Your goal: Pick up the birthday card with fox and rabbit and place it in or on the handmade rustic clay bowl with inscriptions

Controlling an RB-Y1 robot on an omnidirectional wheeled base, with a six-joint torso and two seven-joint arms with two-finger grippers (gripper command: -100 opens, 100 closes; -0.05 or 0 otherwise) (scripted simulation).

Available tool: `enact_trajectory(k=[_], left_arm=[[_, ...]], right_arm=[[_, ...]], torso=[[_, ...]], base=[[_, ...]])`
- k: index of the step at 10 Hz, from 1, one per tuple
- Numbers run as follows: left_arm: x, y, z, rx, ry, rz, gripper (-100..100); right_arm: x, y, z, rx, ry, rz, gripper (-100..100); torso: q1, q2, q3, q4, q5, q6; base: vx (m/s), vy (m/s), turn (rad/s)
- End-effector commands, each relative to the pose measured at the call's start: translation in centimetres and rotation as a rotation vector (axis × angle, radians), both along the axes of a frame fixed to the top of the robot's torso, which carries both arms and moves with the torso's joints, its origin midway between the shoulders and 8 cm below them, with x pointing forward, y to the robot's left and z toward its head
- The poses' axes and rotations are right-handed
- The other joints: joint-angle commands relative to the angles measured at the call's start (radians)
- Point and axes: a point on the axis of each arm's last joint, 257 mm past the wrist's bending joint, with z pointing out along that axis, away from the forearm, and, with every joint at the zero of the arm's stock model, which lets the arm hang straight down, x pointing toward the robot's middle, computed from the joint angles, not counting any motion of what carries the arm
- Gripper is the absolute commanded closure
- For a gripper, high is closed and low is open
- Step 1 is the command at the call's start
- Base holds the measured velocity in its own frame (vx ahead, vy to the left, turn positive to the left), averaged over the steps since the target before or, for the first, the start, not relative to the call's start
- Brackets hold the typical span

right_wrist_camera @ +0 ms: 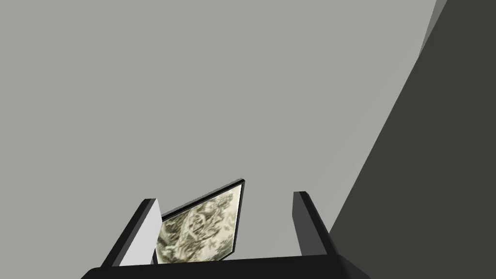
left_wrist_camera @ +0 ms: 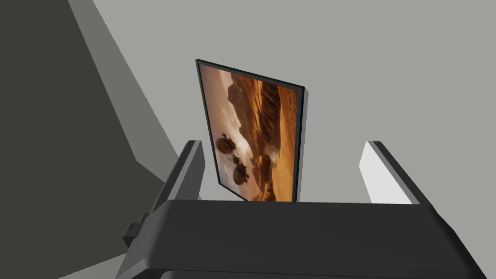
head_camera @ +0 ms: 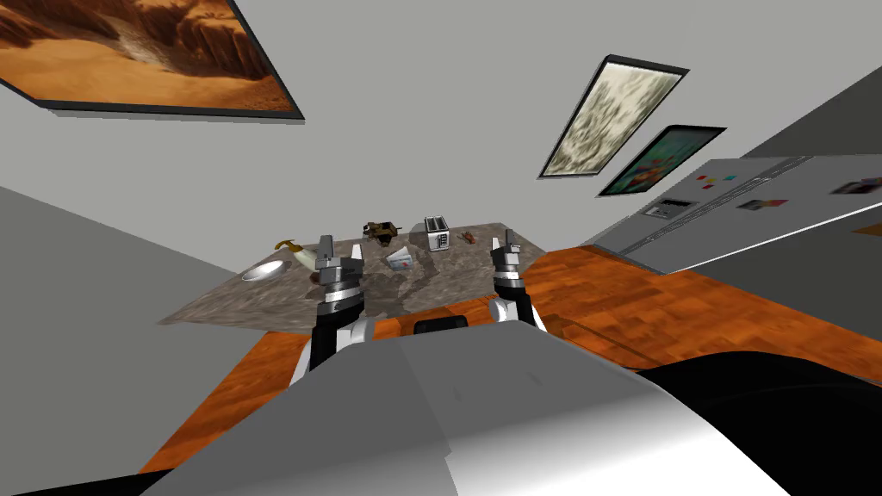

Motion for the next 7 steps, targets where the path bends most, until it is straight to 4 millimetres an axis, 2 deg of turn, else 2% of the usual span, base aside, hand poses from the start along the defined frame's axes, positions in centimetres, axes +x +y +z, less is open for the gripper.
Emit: enact_trajectory(k=[1,4,7], left_arm=[[1.0,-0.3,-0.6,0.047,0.026,-0.010,-100],[3.3,-0.4,-1.9,0.112,0.076,-0.003,-100],[6.6,0.0,-3.5,0.177,0.139,0.028,-100]], right_arm=[[0.0,0.0,0.0,0.000,0.000,0.000,0],[0.0,0.0,0.0,0.000,0.000,0.000,0],[0.0,0.0,0.0,0.000,0.000,0.000,0]], torso=[[0.000,0.000,0.000,0.000,0.000,0.000],[-0.002,0.003,0.002,0.001,0.000,0.000],[-0.003,0.004,0.002,0.001,-0.001,0.000]], base=[[-0.027,-0.013,0.087],[-0.052,-0.032,0.112],[-0.074,-0.040,0.149]])
